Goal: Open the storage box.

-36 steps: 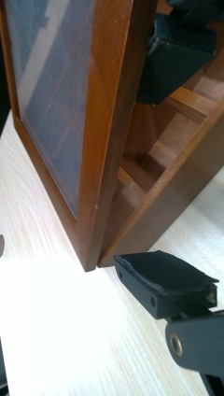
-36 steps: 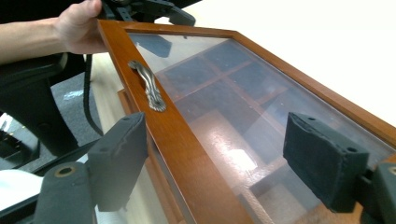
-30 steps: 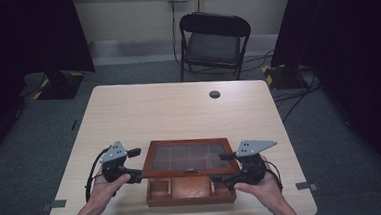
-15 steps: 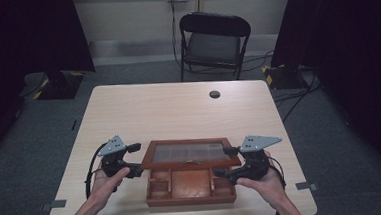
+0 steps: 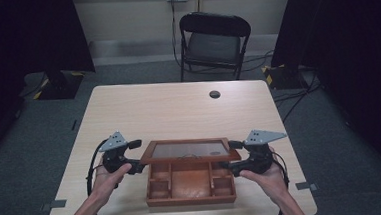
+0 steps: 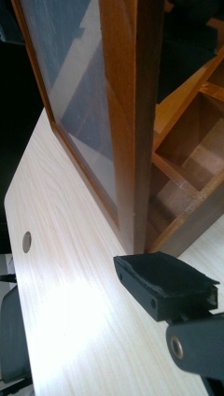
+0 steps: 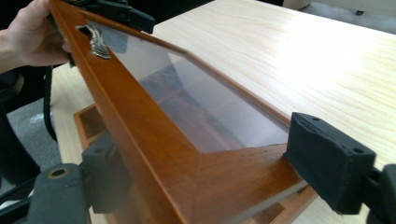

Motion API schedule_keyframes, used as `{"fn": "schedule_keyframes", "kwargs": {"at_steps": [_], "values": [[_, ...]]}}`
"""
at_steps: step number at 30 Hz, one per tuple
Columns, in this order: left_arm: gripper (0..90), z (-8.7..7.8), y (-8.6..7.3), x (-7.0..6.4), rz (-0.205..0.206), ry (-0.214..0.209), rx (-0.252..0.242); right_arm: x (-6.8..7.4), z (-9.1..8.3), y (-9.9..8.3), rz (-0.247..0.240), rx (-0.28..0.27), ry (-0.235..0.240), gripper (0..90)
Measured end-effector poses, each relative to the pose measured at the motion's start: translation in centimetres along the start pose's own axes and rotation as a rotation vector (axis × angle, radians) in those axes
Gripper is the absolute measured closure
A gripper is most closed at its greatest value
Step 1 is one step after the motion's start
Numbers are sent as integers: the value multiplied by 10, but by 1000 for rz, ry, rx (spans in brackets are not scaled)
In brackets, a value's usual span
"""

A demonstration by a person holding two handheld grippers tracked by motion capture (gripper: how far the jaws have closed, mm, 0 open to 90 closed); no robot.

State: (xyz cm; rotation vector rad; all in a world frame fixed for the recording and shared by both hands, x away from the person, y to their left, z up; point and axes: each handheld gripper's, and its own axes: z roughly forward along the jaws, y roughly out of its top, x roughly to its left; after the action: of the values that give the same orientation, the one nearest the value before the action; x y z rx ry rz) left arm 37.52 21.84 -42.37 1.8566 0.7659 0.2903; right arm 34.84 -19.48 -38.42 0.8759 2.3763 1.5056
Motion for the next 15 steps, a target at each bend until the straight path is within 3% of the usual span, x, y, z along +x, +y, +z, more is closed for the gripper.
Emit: {"fn": "schedule_keyframes", "kwargs": {"at_steps": [10, 15], "values": [[192, 6, 6, 2, -34, -25, -19, -8, 1, 6, 23, -25, -6, 232], [220, 7, 11, 5, -20, -24, -5, -11, 2, 10, 30, -38, -8, 259]]}}
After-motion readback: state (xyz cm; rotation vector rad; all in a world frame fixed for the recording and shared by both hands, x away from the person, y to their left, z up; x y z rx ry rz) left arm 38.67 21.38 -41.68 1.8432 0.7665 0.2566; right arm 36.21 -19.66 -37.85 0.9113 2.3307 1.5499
